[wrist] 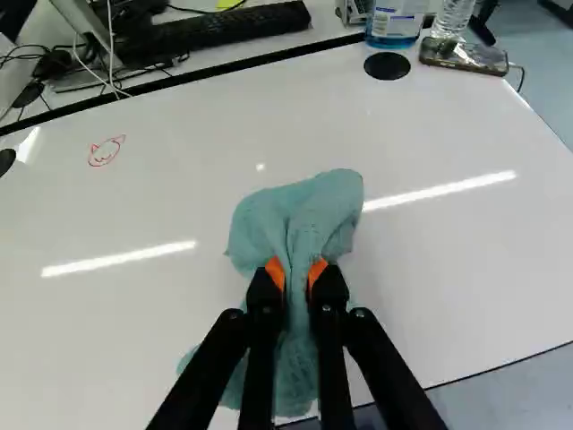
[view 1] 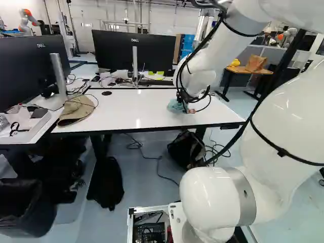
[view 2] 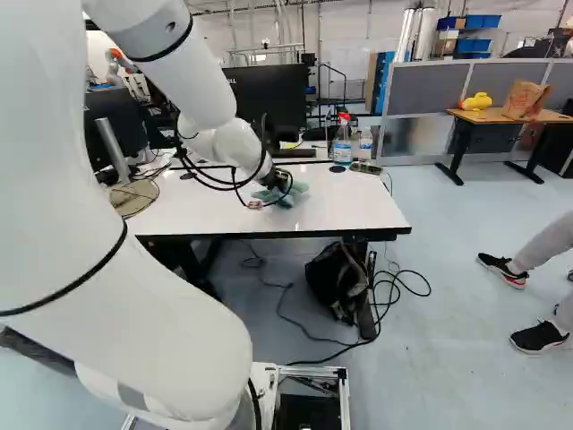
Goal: Clean the table with the green towel
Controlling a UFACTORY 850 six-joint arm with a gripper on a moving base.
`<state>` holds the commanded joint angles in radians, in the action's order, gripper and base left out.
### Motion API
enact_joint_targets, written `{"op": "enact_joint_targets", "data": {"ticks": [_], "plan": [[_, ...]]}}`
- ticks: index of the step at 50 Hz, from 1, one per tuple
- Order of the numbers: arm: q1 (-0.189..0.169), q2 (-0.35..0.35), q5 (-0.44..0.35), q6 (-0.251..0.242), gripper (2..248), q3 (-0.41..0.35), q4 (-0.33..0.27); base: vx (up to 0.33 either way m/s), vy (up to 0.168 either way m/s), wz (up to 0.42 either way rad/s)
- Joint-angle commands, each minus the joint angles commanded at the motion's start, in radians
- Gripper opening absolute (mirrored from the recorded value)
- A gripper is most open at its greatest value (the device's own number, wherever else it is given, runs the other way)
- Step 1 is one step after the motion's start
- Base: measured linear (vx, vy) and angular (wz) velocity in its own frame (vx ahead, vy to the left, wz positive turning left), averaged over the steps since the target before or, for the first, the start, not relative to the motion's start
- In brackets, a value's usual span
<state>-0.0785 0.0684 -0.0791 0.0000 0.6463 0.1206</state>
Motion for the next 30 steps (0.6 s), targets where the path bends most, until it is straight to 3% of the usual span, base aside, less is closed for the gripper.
{"op": "enact_joint_targets", "data": {"ticks": [30], "plan": [[0.079, -0.044, 0.0, 0.0, 47, 0.118, 0.0, 0.0, 0.0, 0.0]]}}
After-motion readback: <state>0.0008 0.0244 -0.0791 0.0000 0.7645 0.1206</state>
